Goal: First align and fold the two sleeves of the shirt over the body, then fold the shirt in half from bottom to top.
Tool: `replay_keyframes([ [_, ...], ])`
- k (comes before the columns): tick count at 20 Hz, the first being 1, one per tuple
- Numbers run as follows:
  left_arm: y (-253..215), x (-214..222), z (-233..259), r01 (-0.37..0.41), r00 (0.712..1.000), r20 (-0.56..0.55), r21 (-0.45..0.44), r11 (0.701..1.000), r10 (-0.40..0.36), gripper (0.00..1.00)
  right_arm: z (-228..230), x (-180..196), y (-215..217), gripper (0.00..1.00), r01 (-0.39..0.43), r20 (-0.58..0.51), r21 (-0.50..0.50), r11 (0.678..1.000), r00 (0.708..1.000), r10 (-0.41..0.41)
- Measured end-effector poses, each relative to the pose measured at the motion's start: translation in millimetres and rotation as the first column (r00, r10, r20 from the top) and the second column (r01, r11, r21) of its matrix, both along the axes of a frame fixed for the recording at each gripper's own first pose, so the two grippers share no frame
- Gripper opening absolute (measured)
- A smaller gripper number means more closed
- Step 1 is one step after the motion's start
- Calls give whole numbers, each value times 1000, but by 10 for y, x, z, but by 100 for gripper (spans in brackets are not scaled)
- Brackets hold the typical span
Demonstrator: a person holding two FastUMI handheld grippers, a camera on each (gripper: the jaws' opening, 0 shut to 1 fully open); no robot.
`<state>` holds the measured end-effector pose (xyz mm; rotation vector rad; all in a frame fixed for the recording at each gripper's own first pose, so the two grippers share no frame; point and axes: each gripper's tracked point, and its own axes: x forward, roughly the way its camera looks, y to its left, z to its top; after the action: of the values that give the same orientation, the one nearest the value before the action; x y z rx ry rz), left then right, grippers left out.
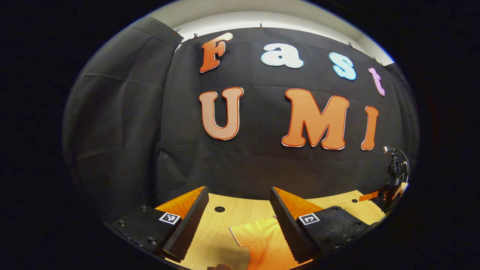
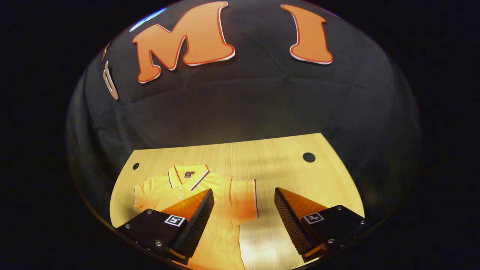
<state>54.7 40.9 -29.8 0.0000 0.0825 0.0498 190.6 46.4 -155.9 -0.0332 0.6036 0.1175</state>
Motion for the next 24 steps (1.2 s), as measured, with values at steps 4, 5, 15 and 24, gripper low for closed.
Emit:
replay_keyframes([
  [4,83,99,-145,-25,999,-32,4,1000,25,98,-385,377,-2,98,11,-141,-4,1000,990,-11],
  [5,99,136,-175,-29,999,-40,6,1000,29,98,-513,436,-3,98,17,-182,4,1000,983,-16],
  [15,224,215,-396,-73,994,-81,29,997,75,98,-1614,641,-148,98,26,-463,-87,996,884,-64],
  [24,280,271,-531,-90,989,-115,43,995,94,98,-1926,648,-223,94,-3,-543,-165,986,835,-88],
])
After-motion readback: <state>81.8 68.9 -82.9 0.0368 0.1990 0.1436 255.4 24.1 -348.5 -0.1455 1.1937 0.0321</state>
